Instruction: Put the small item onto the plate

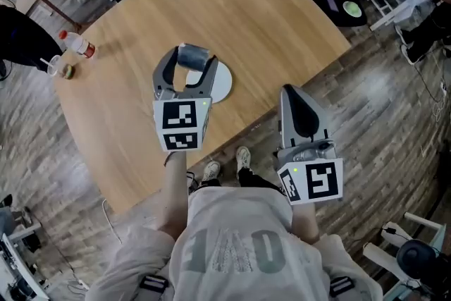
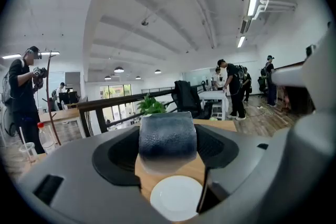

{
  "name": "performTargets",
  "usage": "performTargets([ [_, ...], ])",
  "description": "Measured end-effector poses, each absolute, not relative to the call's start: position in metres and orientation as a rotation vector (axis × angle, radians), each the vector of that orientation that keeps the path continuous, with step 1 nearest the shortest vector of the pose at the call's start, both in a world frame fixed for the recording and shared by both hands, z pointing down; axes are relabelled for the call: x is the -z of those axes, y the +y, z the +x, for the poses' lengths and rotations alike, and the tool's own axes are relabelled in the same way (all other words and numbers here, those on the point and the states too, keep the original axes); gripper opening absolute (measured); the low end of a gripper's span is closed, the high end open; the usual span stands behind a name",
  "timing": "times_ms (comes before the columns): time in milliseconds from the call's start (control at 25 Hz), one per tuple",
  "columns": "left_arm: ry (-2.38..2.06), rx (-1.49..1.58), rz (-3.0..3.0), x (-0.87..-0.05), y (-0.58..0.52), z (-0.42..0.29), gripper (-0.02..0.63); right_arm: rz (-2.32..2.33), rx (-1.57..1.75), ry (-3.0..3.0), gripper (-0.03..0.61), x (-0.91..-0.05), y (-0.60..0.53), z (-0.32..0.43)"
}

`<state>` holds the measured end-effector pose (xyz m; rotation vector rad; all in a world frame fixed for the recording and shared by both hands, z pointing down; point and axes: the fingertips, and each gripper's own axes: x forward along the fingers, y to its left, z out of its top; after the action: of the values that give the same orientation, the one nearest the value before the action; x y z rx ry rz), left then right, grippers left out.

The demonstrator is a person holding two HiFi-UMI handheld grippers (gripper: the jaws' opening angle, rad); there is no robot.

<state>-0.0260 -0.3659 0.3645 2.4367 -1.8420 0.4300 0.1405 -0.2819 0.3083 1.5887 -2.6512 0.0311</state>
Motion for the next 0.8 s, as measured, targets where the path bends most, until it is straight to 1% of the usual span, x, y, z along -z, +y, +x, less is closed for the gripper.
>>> performTargets([
  [120,-1.794,-0.56,2.347,-0.414,-0.379,-0.031,0.322,1.616,-0.07,-2.601,0.018,-0.319,-0.285,0.152],
  [320,-1.655,-0.681,2.237,-0.482,-0.39,-0.03,0.322,1.645,-0.144,-2.537,0.018,-0.34,-0.289,0.166],
  [600,-1.463,-0.801,2.108,-0.551,-0.398,-0.017,0.322,1.65,-0.153,-2.475,0.018,-0.354,-0.294,0.176],
  [800,-1.407,-0.926,2.05,-0.585,-0.392,-0.019,0.322,1.688,-0.169,-2.438,0.018,-0.359,-0.298,0.191],
])
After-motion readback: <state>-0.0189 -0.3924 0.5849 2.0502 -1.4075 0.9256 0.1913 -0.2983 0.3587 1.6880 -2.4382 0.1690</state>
